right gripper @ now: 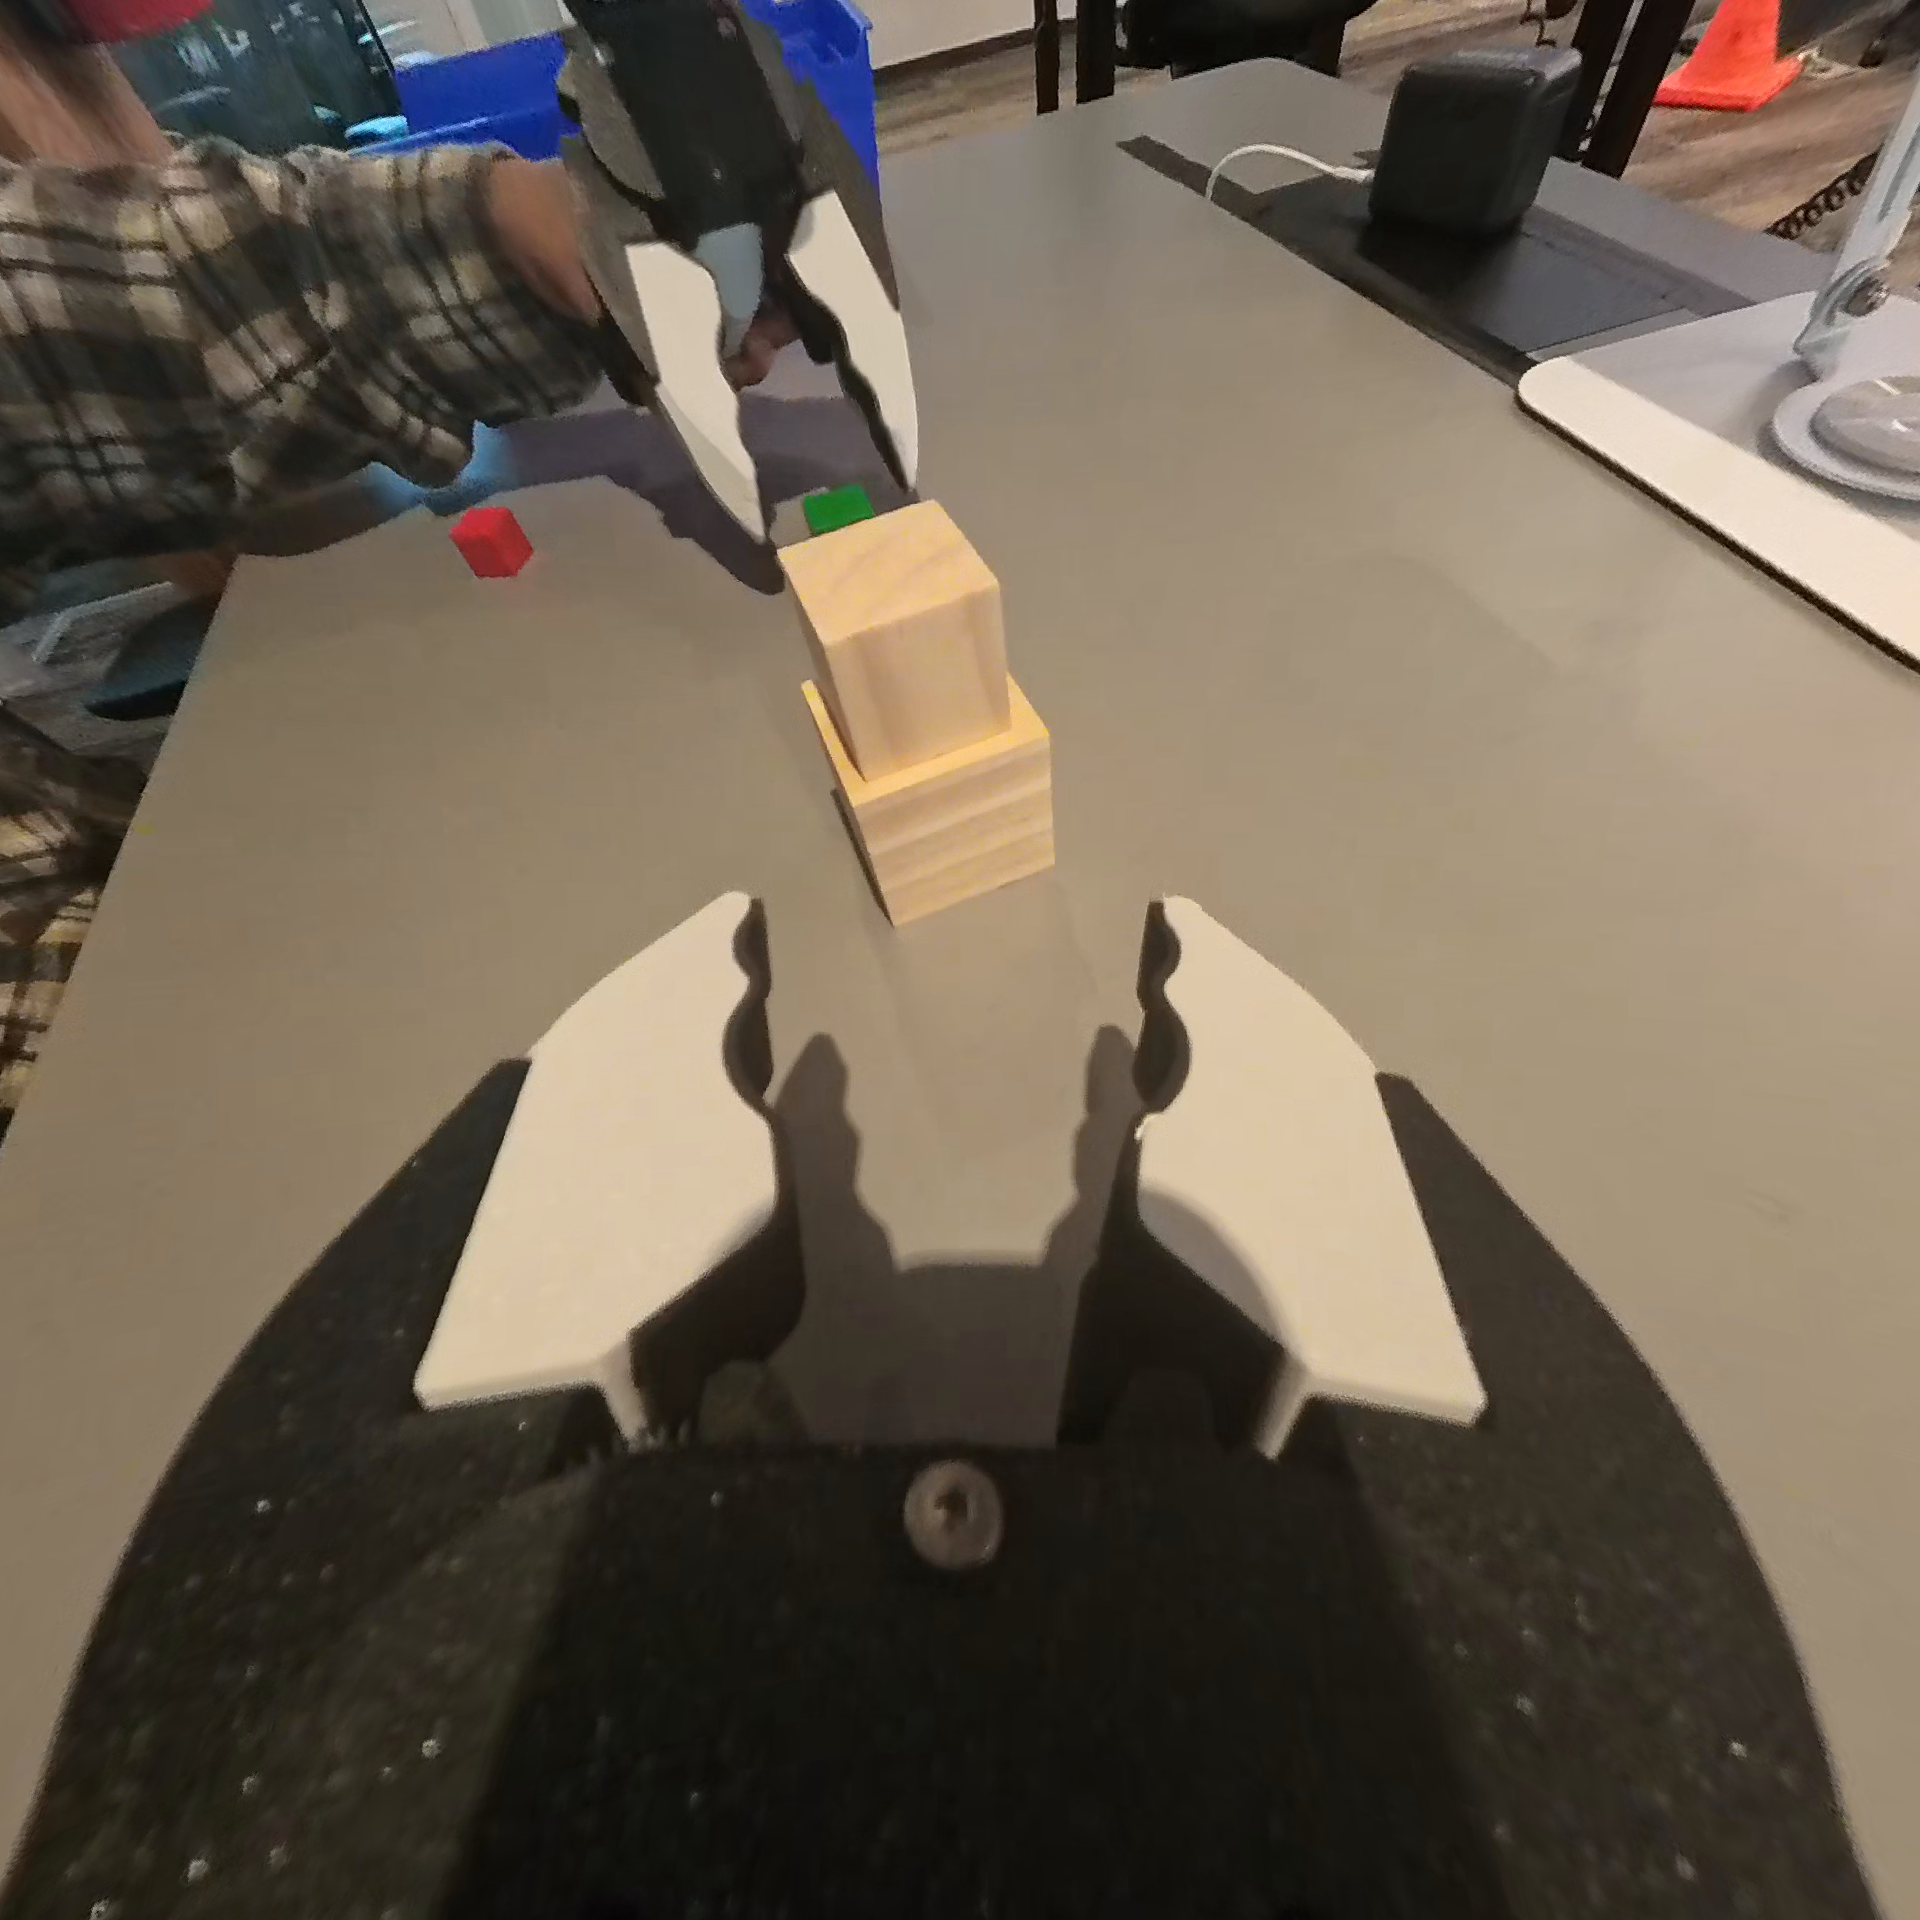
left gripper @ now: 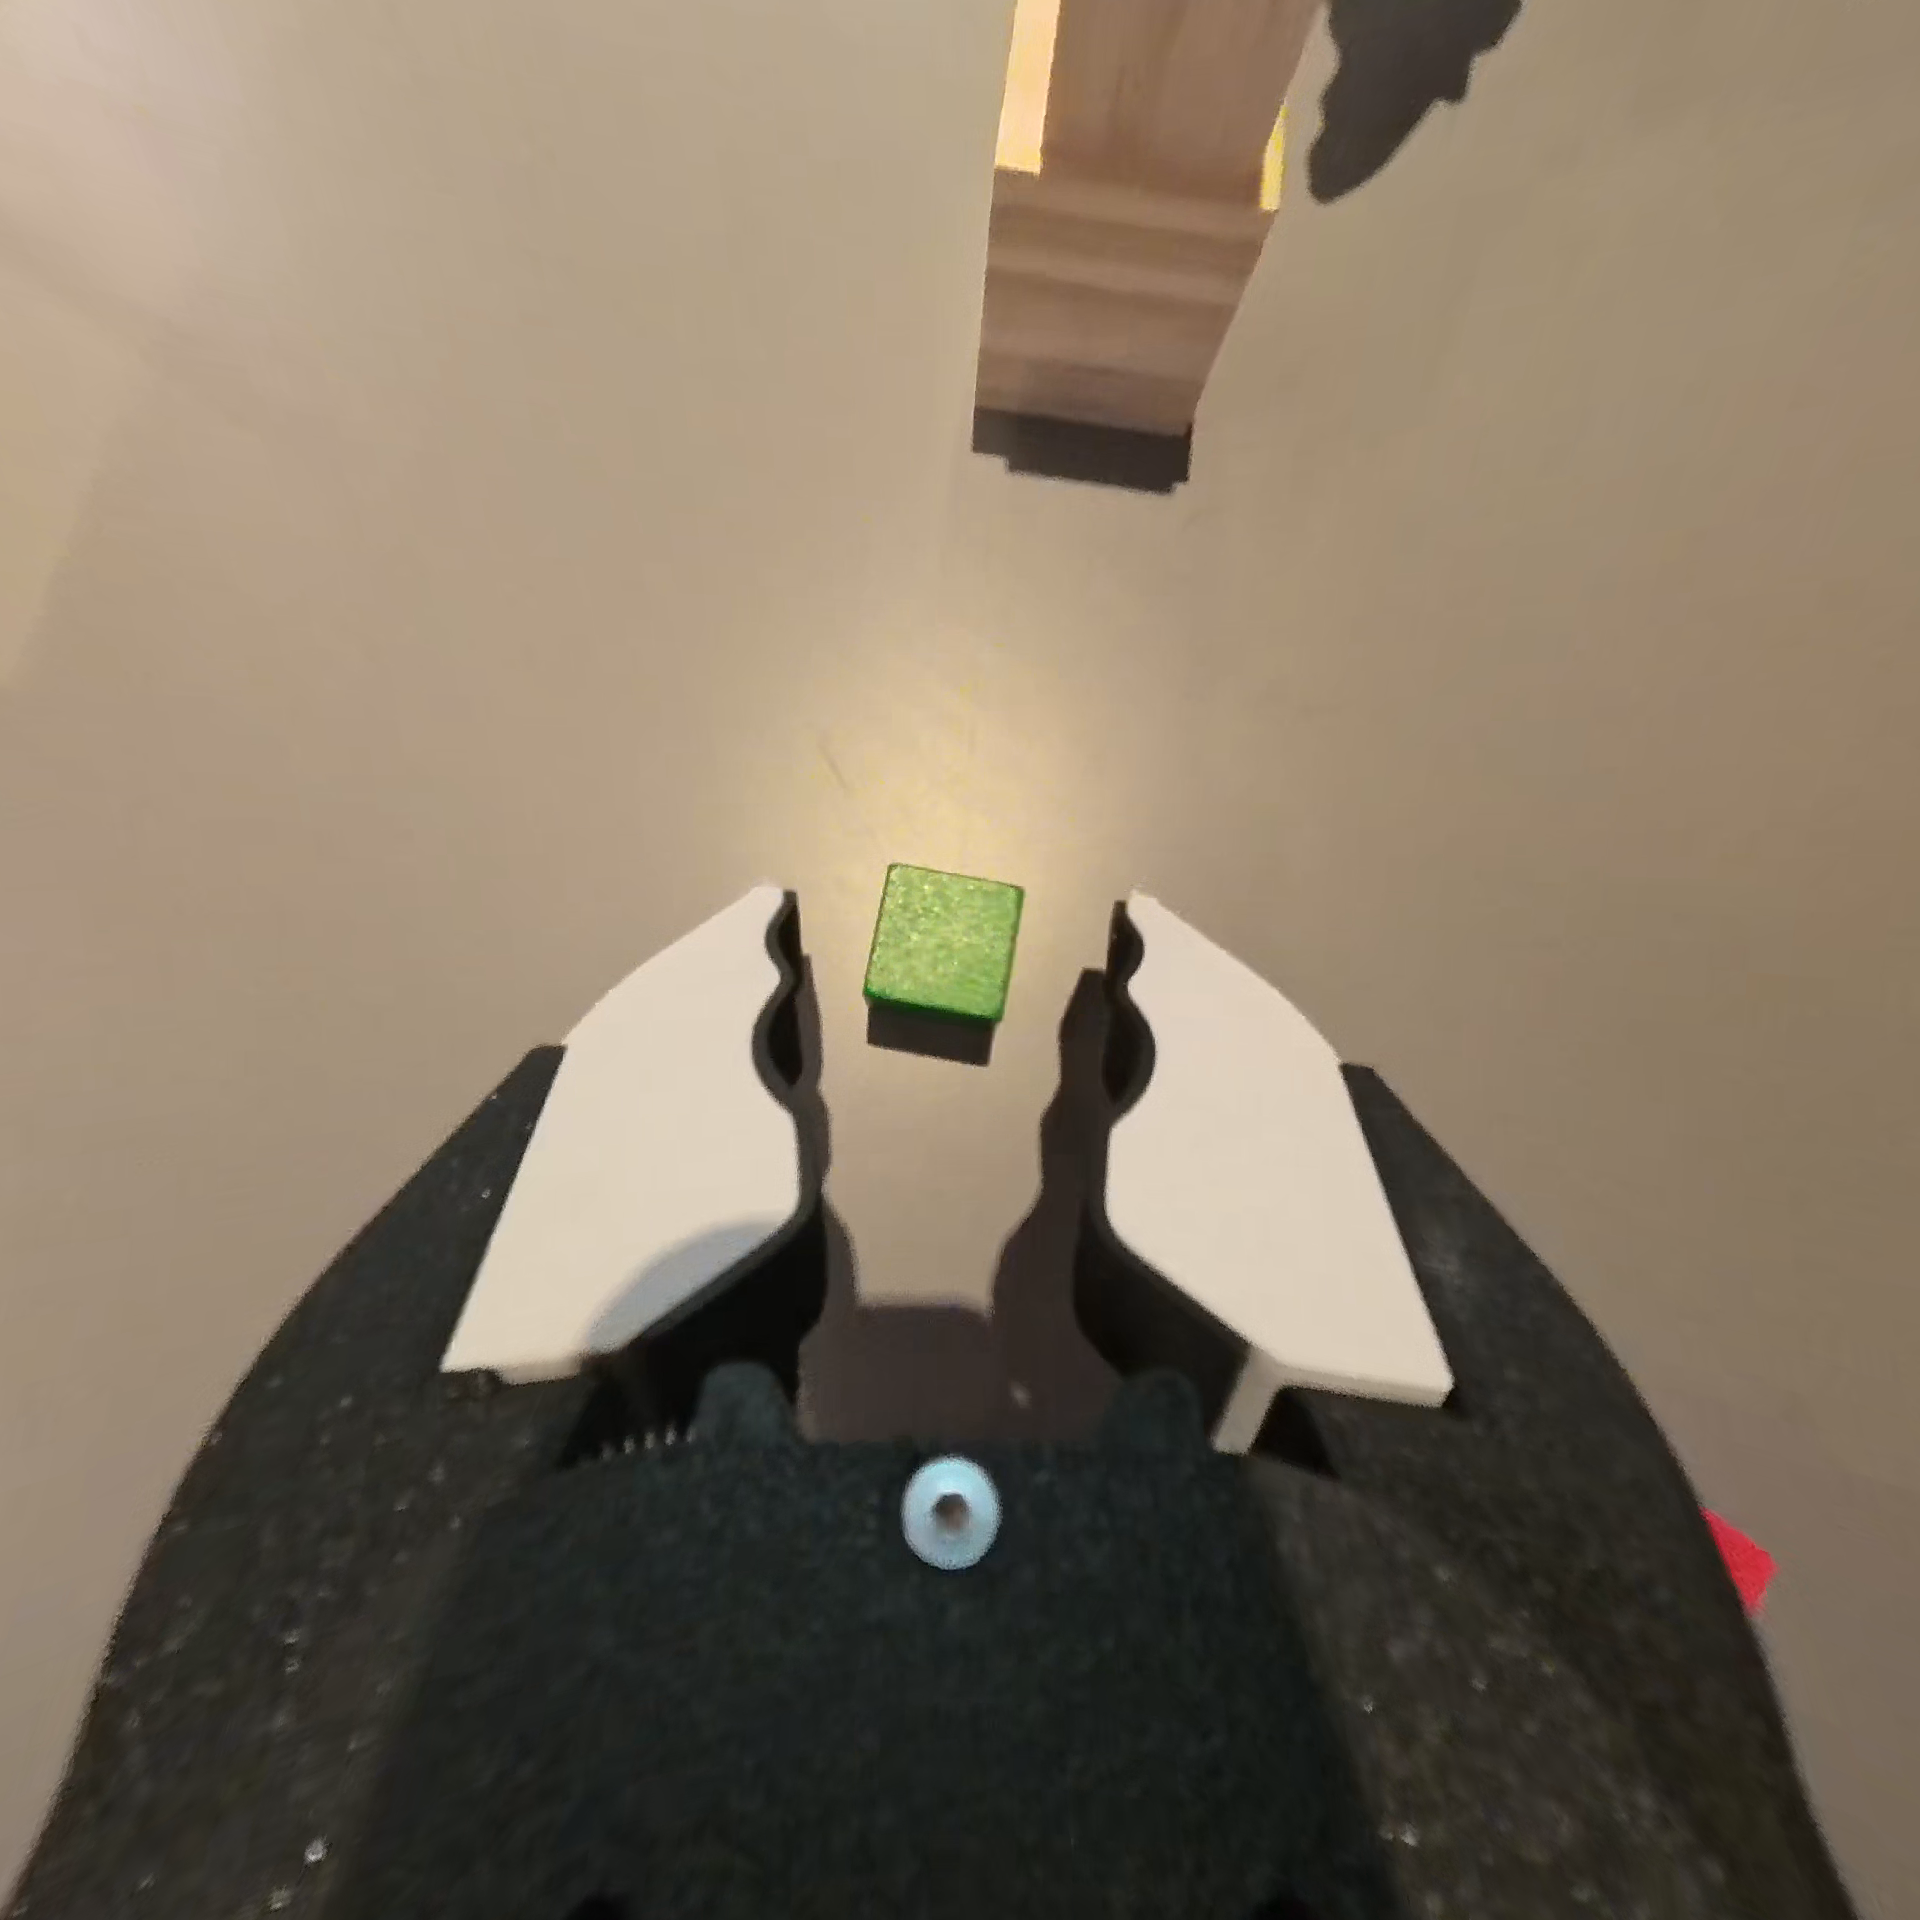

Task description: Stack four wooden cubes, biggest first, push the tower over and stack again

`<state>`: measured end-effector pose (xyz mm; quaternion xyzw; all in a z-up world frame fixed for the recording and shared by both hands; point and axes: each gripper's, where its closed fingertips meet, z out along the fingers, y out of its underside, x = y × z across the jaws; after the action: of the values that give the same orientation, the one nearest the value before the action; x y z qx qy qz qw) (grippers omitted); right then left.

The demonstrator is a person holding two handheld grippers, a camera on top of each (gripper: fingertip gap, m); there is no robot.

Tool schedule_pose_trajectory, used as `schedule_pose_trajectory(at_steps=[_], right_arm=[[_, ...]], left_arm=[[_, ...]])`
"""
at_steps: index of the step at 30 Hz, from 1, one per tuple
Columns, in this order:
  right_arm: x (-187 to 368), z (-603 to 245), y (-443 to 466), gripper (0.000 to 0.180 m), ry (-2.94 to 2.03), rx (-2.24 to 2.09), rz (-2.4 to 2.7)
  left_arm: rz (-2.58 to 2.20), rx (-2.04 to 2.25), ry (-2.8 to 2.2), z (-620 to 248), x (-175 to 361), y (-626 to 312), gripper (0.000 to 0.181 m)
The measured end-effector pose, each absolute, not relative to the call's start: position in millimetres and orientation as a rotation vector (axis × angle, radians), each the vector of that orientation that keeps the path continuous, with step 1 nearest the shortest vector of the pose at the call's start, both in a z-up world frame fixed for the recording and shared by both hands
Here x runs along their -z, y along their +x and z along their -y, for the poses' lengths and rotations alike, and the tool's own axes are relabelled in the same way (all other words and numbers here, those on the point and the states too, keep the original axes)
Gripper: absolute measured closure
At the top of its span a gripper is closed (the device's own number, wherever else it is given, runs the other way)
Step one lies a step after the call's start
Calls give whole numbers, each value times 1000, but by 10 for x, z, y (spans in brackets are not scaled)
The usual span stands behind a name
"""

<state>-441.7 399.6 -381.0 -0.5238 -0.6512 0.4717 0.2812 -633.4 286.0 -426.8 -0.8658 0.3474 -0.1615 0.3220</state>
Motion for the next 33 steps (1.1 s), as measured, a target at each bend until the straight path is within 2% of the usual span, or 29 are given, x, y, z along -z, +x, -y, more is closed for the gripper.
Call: schedule_pose_trajectory(at_steps=[5,11,21,25,33], right_arm=[[3814,-4001,-4415,112,-1406,-1262,1746],[3807,-4000,-4415,114,-1404,-1261,1746],[3840,-3988,-4418,115,-1413,-1262,1760],[3834,-3990,-4411,115,-1412,-1261,1761],[3798,-3993,-4397,115,-1404,-1262,1757]], left_arm=[[-913,385,-2322,-2863,4384,-6389,129],[-898,363,-2325,-2908,4371,-6379,152],[-774,459,-2148,-3398,3268,-5536,152],[-820,455,-2150,-3556,3209,-5237,152],[-860,445,-2206,-3674,3419,-5075,151]])
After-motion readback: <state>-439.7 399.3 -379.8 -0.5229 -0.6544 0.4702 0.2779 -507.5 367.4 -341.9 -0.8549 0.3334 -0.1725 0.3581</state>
